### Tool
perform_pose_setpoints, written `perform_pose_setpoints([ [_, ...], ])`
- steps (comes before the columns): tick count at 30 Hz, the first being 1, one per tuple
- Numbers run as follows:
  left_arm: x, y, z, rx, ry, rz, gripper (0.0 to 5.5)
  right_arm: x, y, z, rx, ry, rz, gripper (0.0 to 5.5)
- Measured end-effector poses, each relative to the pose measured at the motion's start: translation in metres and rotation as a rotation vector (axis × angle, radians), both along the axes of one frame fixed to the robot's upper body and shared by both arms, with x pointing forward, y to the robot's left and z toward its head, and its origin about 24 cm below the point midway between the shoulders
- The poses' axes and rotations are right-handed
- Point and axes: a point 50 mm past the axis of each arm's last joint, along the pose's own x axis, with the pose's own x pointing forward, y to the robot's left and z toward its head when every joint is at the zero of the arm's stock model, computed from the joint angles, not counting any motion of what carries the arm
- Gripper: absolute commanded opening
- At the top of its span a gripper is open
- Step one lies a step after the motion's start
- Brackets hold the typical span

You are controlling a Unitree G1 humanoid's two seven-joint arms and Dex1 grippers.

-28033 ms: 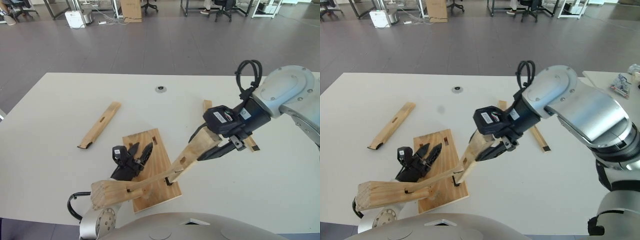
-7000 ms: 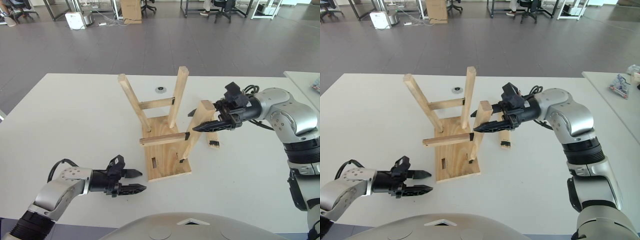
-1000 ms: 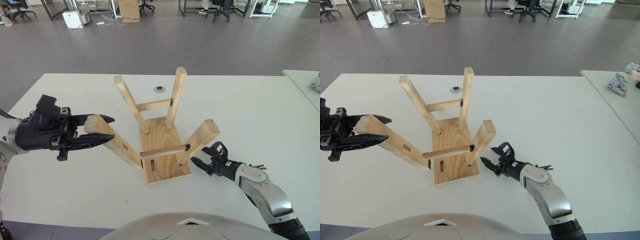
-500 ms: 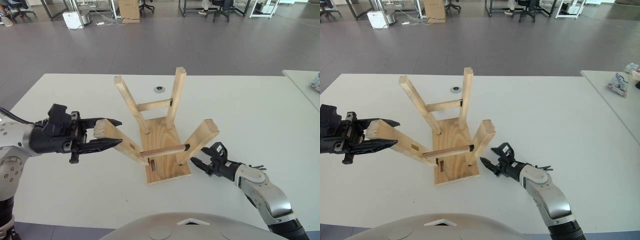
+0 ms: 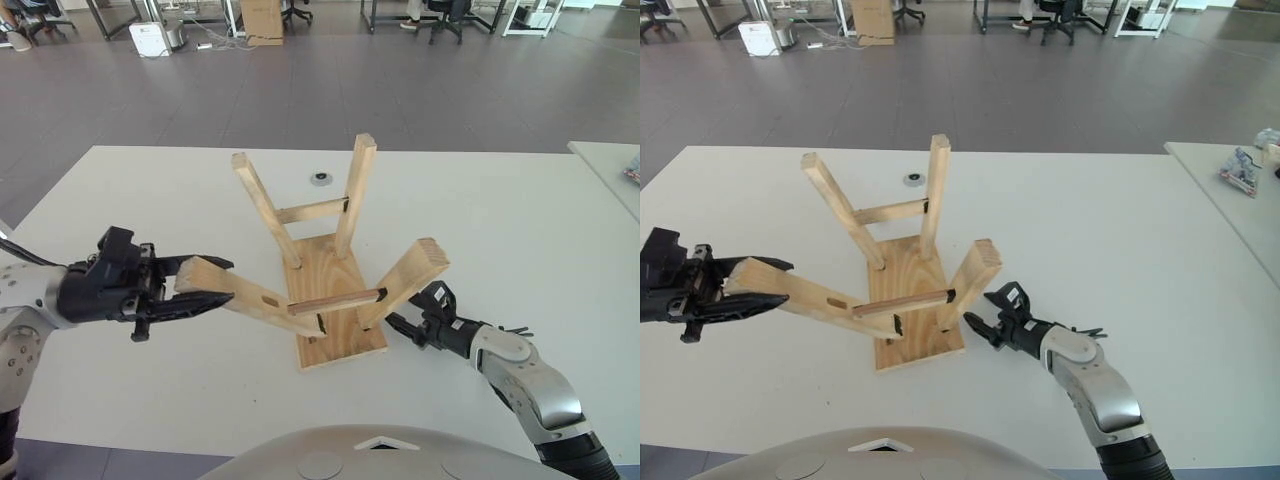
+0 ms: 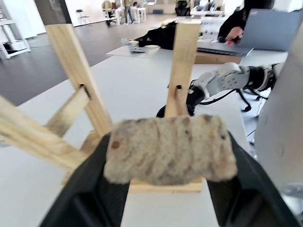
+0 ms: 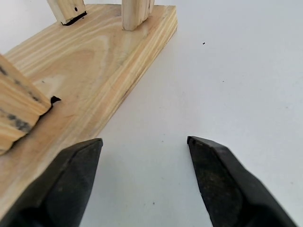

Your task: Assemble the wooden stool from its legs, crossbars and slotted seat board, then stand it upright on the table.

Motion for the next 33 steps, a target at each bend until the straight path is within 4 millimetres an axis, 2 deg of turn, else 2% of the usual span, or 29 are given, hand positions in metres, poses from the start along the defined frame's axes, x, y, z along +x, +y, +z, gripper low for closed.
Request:
perform_pose_setpoints([
  [3,0.005,0.008,0.016,0.041,-0.024,0.013,2.04,0.000,0.000,0.000,0.002,-0.001,-0.001,3.36],
  [7,0.006,0.003,0.026,-0.005,-0.005,-0.024,2.04,-0.001,0.001,0.000,0.005,-0.003,-0.009,3.36],
  [15,-0.001,0.002,0.022,0.046,0.081,-0.063,2.04,-0.004,0.002,-0.001,0.009,-0.004,-0.028,3.36],
  [26,-0.002,-0.011,0.011,0.057,0.059,-0.096,2.04,-0.005,0.003,-0.001,0.014,-0.003,-0.030,3.36],
  [33,0.002,-0.013,0.010,0.073,0.031,-0.108,2.04,-0.007,0.007,-0.002,0.014,-0.002,-0.021,3.36],
])
